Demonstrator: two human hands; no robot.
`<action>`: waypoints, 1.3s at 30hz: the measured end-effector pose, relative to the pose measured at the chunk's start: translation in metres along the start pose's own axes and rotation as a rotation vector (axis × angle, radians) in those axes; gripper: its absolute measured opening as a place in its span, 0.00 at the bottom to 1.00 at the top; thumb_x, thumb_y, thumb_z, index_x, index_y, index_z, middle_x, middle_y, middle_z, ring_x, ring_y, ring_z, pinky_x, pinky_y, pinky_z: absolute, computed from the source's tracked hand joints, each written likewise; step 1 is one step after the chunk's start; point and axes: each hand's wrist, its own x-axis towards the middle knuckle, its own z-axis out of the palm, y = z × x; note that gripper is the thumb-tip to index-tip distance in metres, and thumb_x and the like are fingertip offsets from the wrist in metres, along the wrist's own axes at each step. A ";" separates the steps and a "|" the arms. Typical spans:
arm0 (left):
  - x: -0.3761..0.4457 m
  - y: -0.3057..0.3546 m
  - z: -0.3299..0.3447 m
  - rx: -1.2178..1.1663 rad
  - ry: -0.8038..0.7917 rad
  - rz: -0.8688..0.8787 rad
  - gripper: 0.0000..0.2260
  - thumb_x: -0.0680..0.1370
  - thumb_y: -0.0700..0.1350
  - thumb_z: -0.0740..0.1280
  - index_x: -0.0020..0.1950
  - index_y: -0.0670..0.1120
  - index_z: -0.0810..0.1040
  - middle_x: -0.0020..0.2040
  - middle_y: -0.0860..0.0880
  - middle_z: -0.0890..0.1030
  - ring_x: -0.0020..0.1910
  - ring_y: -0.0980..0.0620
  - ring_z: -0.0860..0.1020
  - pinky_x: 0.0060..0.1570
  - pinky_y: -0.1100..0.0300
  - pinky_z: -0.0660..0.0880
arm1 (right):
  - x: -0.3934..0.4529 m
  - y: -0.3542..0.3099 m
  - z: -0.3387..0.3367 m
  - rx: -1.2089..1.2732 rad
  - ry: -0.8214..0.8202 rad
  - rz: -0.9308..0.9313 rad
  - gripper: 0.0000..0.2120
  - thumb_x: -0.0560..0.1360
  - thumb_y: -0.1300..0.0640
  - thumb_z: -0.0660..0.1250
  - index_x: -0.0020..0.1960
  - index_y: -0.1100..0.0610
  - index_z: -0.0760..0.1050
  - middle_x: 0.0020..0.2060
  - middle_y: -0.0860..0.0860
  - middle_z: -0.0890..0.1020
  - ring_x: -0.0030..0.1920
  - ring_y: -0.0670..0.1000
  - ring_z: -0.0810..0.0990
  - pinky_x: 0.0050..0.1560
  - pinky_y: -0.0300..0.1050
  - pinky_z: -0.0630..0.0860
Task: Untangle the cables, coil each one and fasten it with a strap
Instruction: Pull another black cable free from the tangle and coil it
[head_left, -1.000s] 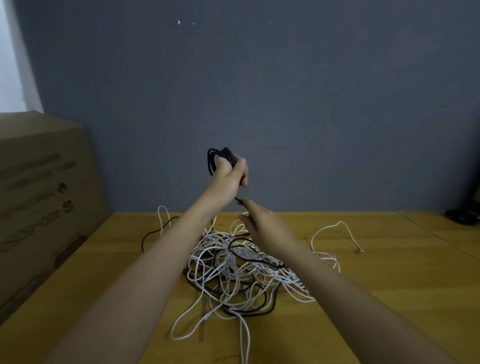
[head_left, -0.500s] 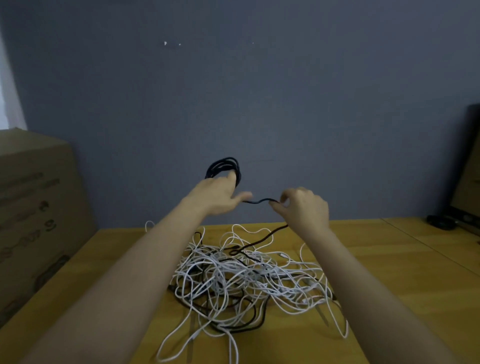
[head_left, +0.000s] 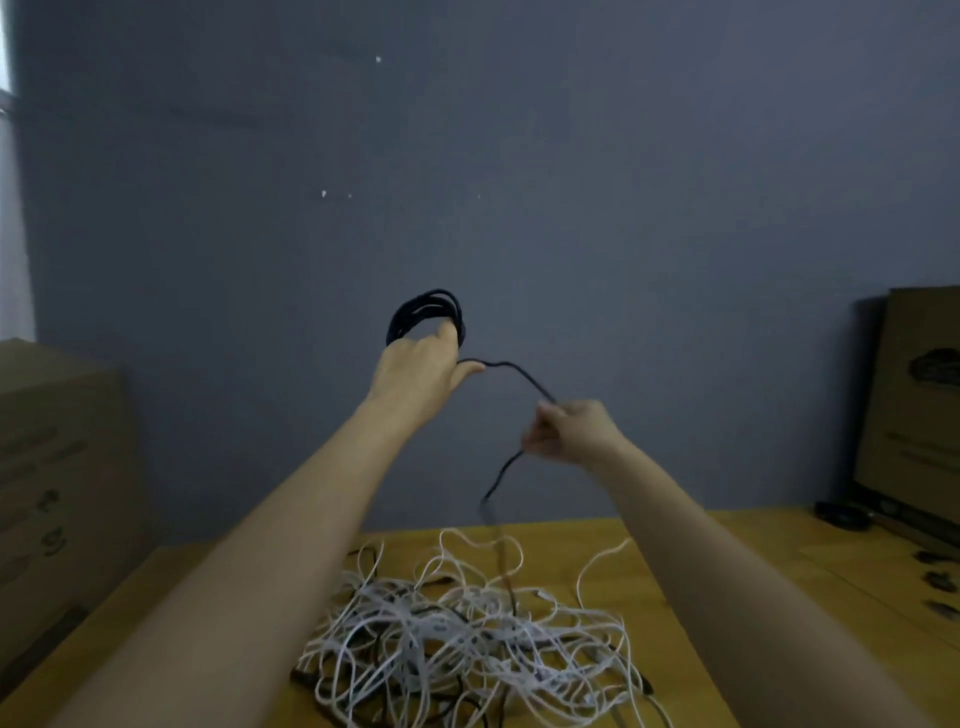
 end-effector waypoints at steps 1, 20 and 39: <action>0.011 0.001 -0.008 -0.040 0.034 -0.033 0.23 0.80 0.60 0.56 0.57 0.39 0.70 0.28 0.51 0.66 0.24 0.53 0.65 0.23 0.60 0.58 | 0.011 -0.025 -0.007 -0.136 0.164 -0.178 0.15 0.80 0.62 0.61 0.39 0.68 0.77 0.29 0.59 0.80 0.30 0.53 0.79 0.35 0.46 0.77; -0.052 0.011 0.019 -0.520 -0.295 -0.194 0.18 0.80 0.60 0.56 0.40 0.47 0.64 0.33 0.49 0.70 0.29 0.51 0.70 0.28 0.58 0.62 | -0.021 0.042 0.007 0.040 0.127 -0.276 0.17 0.82 0.50 0.56 0.40 0.57 0.74 0.36 0.52 0.79 0.37 0.46 0.77 0.40 0.40 0.75; -0.114 -0.009 0.045 -0.808 -0.399 -0.284 0.17 0.78 0.58 0.63 0.36 0.49 0.65 0.34 0.49 0.72 0.32 0.51 0.72 0.34 0.58 0.67 | -0.042 0.143 0.038 -1.108 0.048 -0.740 0.18 0.74 0.67 0.66 0.53 0.46 0.82 0.51 0.46 0.79 0.52 0.55 0.71 0.45 0.46 0.54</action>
